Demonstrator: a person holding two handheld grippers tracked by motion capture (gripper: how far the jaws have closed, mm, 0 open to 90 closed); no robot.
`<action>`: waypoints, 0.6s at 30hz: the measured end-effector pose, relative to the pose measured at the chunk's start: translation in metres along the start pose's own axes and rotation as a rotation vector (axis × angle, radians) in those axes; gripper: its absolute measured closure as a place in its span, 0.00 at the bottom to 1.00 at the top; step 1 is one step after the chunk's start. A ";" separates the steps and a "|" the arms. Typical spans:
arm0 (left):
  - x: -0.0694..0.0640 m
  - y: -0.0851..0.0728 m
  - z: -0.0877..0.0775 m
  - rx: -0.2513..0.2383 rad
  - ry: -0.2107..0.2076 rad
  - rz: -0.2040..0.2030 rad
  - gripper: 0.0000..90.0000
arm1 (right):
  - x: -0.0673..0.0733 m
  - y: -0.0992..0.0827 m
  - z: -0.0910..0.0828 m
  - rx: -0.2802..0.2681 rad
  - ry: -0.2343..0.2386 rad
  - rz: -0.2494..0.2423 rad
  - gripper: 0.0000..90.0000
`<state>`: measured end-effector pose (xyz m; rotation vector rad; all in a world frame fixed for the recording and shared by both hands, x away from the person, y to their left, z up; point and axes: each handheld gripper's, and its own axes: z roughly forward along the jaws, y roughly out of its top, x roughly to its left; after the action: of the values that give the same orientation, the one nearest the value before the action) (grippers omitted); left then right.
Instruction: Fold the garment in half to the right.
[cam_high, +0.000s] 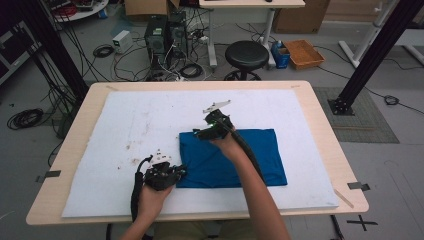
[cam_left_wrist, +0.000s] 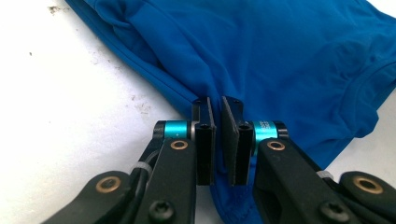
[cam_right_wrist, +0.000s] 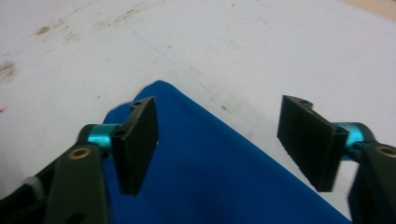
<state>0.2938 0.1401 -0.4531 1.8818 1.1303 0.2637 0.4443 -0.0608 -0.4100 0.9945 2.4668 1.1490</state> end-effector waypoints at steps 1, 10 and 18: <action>0.000 0.000 0.000 0.001 -0.002 -0.001 0.93 | 0.003 0.003 0.008 0.012 -0.003 -0.005 0.38; 0.001 0.000 0.001 0.005 -0.004 -0.006 0.93 | 0.029 0.020 0.057 0.119 0.010 -0.122 0.63; 0.000 0.000 -0.001 -0.011 -0.004 0.004 0.94 | 0.038 0.020 0.064 0.139 0.038 -0.186 0.98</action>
<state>0.2932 0.1408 -0.4524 1.8743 1.1199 0.2675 0.4562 0.0115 -0.4352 0.7636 2.6348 0.9576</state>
